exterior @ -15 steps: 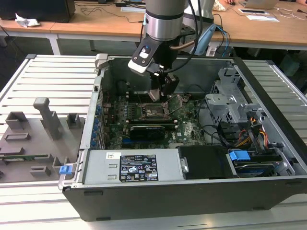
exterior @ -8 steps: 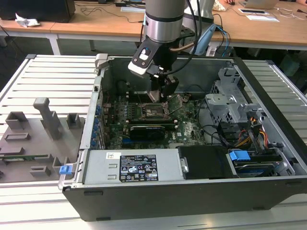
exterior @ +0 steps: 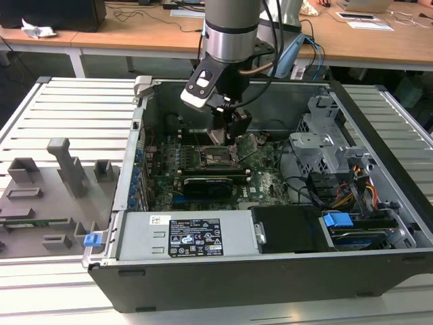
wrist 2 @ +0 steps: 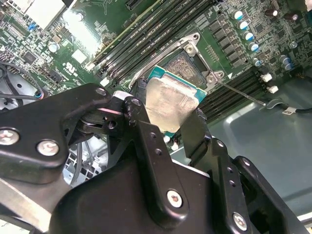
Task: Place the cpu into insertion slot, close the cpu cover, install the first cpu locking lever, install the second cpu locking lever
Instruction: 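Place the cpu into insertion slot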
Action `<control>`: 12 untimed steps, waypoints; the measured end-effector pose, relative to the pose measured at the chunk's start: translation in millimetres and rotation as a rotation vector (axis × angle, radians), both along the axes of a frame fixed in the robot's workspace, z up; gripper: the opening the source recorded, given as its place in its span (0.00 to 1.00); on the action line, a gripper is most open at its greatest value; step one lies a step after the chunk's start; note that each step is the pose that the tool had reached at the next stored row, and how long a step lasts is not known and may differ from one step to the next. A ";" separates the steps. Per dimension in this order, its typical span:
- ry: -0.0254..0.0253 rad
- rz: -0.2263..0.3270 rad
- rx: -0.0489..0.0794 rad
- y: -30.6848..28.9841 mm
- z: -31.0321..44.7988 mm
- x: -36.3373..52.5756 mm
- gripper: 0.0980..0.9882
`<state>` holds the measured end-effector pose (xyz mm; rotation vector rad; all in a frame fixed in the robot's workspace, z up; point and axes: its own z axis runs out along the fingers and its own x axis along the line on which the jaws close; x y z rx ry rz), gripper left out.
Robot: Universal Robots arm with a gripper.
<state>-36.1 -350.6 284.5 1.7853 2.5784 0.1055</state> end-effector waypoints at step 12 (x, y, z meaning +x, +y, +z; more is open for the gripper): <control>0.0013 -0.165 0.000 0.1 -11.2 0.0 0.48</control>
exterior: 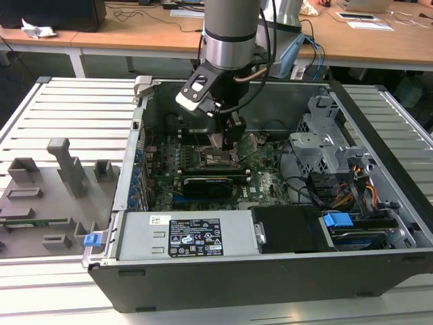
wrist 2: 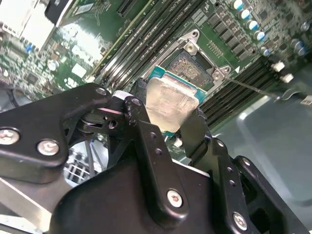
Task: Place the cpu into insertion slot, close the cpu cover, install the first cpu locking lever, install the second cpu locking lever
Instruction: 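Place the cpu into insertion slot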
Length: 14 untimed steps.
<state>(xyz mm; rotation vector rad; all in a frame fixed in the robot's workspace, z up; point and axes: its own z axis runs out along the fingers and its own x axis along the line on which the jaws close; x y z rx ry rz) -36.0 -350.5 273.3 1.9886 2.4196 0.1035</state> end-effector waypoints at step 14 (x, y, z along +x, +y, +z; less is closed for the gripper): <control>0.0000 -0.124 0.000 0.0 -3.1 0.5 0.48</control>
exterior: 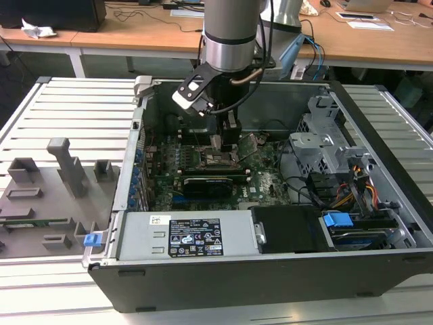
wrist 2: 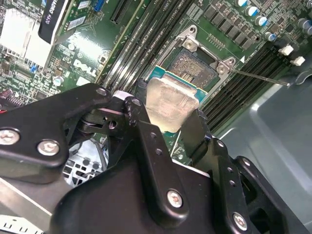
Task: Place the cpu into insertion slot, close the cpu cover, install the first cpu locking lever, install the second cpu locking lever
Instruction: 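Place the cpu into insertion slot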
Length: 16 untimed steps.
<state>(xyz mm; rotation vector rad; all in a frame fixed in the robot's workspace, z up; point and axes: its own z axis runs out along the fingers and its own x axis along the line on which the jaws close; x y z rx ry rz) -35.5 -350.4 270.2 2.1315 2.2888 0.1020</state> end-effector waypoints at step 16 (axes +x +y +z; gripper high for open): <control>0.0002 -0.065 0.004 2.2 -13.8 -0.7 0.48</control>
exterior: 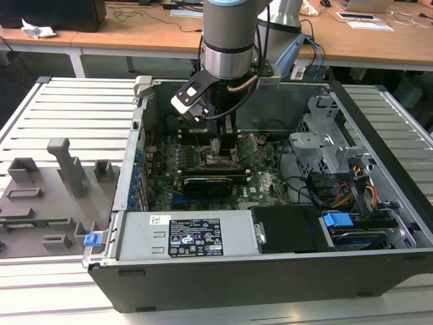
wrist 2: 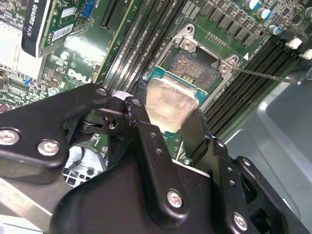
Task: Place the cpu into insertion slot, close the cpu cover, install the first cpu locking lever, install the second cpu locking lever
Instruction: 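Place the cpu into insertion slot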
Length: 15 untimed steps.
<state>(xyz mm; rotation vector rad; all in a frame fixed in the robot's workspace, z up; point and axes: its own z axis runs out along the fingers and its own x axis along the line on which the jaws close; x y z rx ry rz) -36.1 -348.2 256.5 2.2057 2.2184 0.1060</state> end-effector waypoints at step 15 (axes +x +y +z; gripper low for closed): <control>0.0000 0.000 0.000 2.2 -8.0 -0.2 0.48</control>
